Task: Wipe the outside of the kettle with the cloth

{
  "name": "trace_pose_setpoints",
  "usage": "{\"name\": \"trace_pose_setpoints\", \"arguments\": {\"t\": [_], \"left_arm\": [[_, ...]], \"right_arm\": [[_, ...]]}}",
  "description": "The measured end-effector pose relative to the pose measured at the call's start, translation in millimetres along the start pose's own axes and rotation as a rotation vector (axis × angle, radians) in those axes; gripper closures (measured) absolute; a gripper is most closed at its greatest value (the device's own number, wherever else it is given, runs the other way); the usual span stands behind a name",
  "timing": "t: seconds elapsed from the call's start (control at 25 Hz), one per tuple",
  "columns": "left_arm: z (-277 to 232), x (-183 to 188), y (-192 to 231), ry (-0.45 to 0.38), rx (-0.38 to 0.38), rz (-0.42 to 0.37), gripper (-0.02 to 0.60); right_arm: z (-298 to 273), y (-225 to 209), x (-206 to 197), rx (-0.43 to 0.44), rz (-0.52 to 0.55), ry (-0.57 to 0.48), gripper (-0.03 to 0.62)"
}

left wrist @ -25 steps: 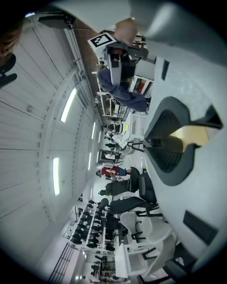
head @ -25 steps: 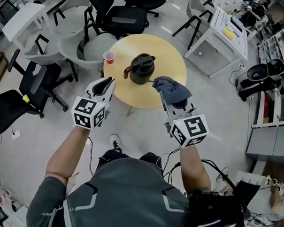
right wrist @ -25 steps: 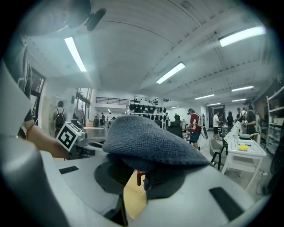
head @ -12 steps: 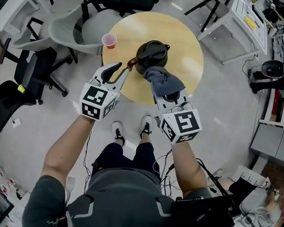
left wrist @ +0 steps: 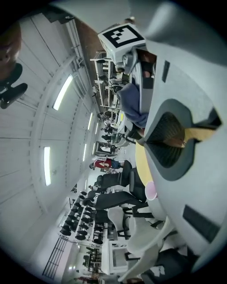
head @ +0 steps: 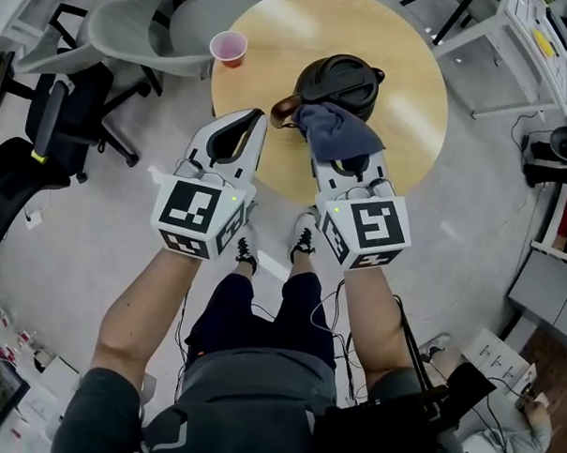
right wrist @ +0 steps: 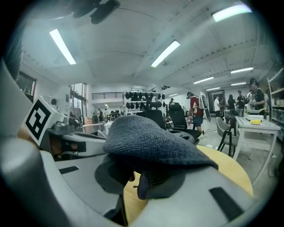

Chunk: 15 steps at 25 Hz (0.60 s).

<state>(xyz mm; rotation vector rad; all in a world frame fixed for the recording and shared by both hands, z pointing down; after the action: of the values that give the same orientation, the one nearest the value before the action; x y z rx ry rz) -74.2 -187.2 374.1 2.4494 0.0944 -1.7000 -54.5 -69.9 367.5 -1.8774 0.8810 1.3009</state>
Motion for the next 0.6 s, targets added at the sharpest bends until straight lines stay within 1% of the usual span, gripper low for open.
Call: {"name": "trace_pose_setpoints", "arguments": {"t": [0.16, 0.24, 0.36, 0.48, 0.6], "left_arm": [[-1, -4, 5, -0.011, 0.011, 0.002, 0.572], [0, -7, 4, -0.018, 0.006, 0.003, 0.572], [1, -14, 0, -0.017, -0.005, 0.008, 0.572], [0, -22, -1, -0.012, -0.011, 0.015, 0.572], [0, -31, -6, -0.008, -0.016, 0.012, 0.572]], "right_arm": [[-8, 1, -8, -0.009, -0.002, -0.012, 0.51], [-9, 0, -17, -0.015, -0.015, -0.027, 0.51], [-9, 2, -25, -0.016, -0.007, -0.046, 0.51], [-15, 7, -35, -0.001, -0.008, -0.036, 0.511], [-19, 10, -55, 0.012, -0.019, -0.011, 0.511]]}}
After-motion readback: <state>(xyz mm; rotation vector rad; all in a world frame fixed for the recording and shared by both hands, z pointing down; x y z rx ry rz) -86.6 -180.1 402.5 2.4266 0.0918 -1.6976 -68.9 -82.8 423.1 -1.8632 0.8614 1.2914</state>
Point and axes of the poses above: the fingertips, and each gripper's own axes: z backward along the fingers, y to its left, x out of its top, the point moved 4 cm from there along z, backward along the fingers, and after that the axes turned 14 degrees about x, right-handed, at the moved point
